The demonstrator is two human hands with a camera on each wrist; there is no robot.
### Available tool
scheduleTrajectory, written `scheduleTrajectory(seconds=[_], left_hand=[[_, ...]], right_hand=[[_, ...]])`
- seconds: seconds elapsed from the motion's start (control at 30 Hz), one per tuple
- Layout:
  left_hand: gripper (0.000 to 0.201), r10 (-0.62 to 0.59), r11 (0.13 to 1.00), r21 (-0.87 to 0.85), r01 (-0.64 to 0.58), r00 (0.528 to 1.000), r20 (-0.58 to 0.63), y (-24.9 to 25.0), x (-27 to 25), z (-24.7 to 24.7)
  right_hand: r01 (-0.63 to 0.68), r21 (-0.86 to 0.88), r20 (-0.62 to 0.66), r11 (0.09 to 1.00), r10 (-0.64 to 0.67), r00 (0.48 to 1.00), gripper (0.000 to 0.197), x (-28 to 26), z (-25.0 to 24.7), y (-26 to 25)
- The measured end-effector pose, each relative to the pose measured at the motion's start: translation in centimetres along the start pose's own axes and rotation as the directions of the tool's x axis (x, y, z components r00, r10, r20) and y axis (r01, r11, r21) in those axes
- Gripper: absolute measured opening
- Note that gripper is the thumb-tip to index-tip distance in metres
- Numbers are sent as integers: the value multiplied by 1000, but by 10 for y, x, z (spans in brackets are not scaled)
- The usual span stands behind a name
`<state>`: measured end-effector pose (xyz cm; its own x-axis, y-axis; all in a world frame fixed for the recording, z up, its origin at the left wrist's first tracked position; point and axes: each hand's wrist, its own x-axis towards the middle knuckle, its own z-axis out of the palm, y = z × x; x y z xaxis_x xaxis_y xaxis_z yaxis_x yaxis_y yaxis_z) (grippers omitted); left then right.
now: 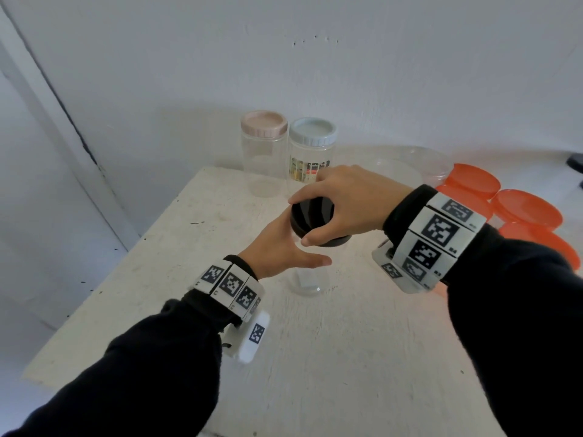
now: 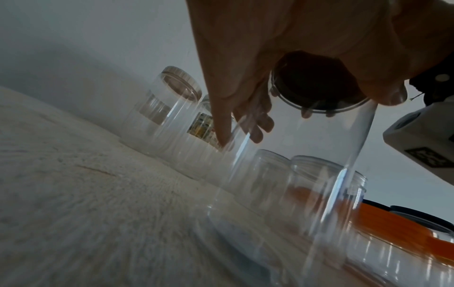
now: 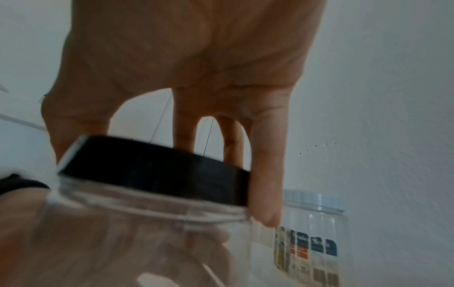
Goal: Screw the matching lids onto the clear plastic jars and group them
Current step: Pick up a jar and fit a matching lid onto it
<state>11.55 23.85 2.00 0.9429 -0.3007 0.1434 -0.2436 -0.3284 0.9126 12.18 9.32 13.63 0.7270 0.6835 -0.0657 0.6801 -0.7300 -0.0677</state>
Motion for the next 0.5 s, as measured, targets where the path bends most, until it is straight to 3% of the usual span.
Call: scheduleTrajectory(seconds=[0.3, 0.5], left_hand=[[92, -4, 1000, -28, 4, 1000, 29, 9, -15, 23], [93, -23, 998, -46, 31, 987, 161, 28, -24, 52]], right_hand=[[-33, 43, 50, 999, 31, 998, 63, -26, 2, 4], [-53, 27, 74, 998, 51, 996, 65, -66, 6, 17]])
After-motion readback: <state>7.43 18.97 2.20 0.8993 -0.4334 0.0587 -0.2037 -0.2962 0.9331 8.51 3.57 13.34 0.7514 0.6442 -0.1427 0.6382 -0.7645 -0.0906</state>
